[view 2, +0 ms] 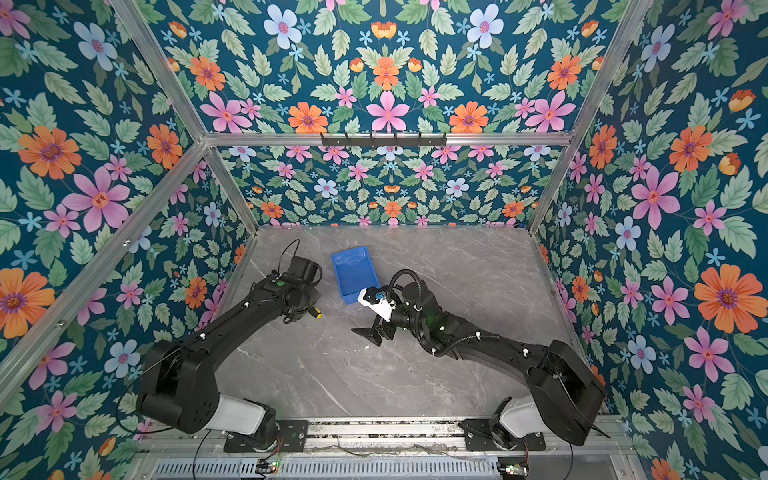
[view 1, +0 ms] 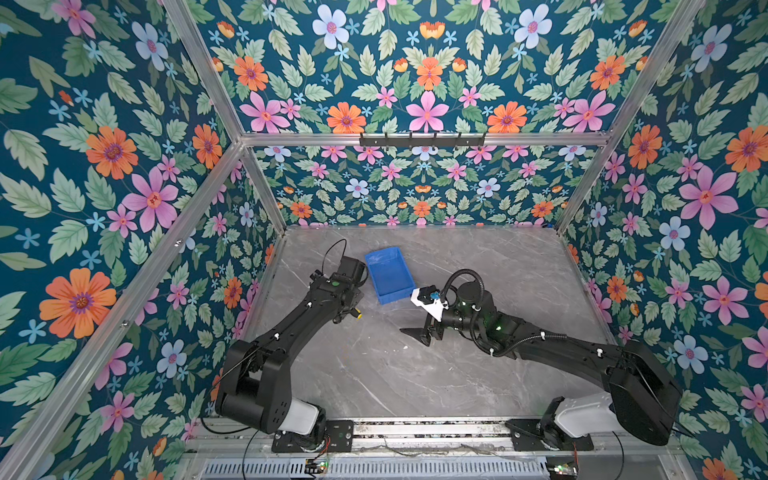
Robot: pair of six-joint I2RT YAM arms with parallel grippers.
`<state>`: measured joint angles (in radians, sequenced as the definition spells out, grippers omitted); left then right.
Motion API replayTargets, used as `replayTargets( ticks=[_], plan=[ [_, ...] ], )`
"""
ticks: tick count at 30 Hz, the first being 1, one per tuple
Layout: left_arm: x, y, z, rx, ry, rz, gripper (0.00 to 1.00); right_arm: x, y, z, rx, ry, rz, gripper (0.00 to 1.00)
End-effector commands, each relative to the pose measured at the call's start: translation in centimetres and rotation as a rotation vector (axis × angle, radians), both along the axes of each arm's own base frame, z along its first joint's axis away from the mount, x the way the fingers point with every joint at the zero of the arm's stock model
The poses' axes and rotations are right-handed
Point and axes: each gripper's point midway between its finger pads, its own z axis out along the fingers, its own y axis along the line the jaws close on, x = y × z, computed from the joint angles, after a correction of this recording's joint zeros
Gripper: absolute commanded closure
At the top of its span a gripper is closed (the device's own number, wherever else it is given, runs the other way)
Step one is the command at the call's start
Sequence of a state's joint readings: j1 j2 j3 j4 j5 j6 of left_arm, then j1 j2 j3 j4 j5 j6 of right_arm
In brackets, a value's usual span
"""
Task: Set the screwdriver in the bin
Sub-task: 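Carry the screwdriver with the left gripper over the blue bin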
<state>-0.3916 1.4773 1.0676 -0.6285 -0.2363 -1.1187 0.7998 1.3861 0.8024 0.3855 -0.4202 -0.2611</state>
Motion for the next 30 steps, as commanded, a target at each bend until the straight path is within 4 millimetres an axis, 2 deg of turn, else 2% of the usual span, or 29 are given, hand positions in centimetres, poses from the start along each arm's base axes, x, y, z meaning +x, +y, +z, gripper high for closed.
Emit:
replayTargets(
  ticks=[1, 7, 16, 24, 30],
  plan=[
    [1.2, -1.4, 0.9, 0.012, -0.015, -0.063, 0.85, 0.7, -1.0, 0.4, -0.009, -0.041, -0.045, 0.01],
    [4.4, -5.6, 1.8, 0.012, -0.024, -0.196, 0.84, 1.1, -2.6, 0.6, -0.018, -0.049, -0.095, 0.01],
    [8.4, -11.1, 0.9, 0.024, -0.004, -0.340, 0.84, 1.0, -4.8, 0.7, -0.030, -0.062, -0.155, 0.01],
    [11.3, -12.9, -1.2, 0.054, 0.010, -0.374, 0.84, 0.5, -5.9, 0.9, -0.039, -0.068, -0.181, 0.01],
    [12.6, -14.1, -2.5, 0.032, 0.016, -0.379, 0.84, 0.2, -6.4, 0.6, -0.049, -0.064, -0.192, 0.01]
  ],
)
